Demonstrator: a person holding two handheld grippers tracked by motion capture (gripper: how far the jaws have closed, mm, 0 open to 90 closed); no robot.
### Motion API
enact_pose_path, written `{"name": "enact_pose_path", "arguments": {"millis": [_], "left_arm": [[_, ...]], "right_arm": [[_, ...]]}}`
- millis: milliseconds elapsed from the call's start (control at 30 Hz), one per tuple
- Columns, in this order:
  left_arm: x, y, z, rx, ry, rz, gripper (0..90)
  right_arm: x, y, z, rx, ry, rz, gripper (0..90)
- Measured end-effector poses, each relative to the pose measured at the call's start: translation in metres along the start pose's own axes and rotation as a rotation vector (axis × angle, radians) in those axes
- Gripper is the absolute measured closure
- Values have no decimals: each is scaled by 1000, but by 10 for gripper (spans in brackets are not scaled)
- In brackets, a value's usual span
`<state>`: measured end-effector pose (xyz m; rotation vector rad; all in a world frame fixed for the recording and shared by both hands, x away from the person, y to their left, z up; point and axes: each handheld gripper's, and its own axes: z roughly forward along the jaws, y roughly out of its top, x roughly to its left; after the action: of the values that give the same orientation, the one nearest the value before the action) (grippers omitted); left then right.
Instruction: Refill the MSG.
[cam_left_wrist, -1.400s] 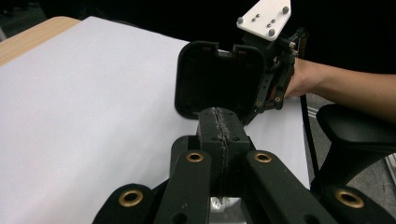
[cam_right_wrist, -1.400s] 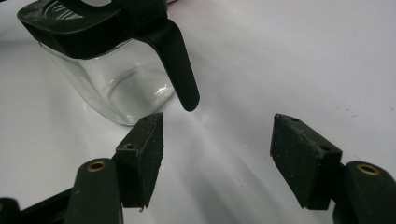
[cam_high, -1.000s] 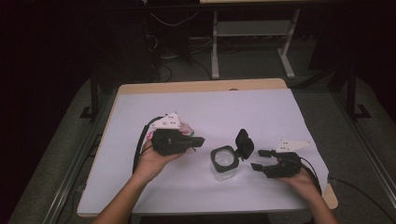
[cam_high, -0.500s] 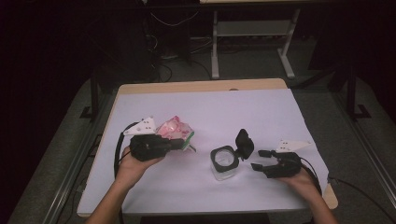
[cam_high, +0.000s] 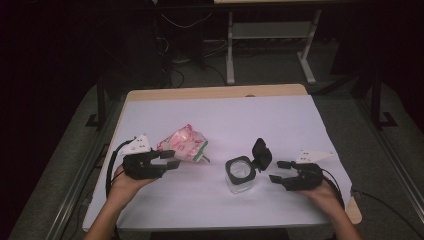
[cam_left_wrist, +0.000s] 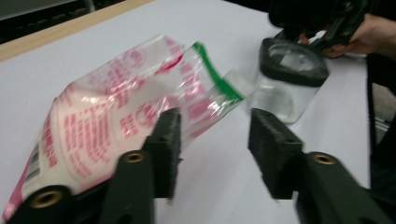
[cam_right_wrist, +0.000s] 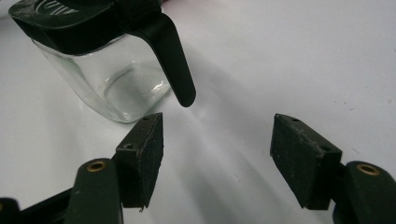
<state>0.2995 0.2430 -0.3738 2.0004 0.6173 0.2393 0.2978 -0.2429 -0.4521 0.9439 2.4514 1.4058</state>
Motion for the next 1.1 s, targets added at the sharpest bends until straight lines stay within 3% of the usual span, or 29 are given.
{"name": "enact_pose_path", "arguments": {"millis": [100,167,367,467,667,1100], "left_arm": [[2,-5,4,30,53,26,414],[4,-7,6,12,48,22,353],[7,-10,17,35,75,31,228],[8,-12,22,33,103,25,194],[11,-15,32,22,119,13,168],[14,-8,58,43,147,62,126]], "right_arm": [[0,0,1,4,-1,-2,343],[0,0,1,5,-1,-1,343],[0,-1,-1,3,0,1,343],[0,-1,0,1,0,2,343],[0,-1,0,2,1,0,343],[0,-1,0,0,3,4,343]]}}
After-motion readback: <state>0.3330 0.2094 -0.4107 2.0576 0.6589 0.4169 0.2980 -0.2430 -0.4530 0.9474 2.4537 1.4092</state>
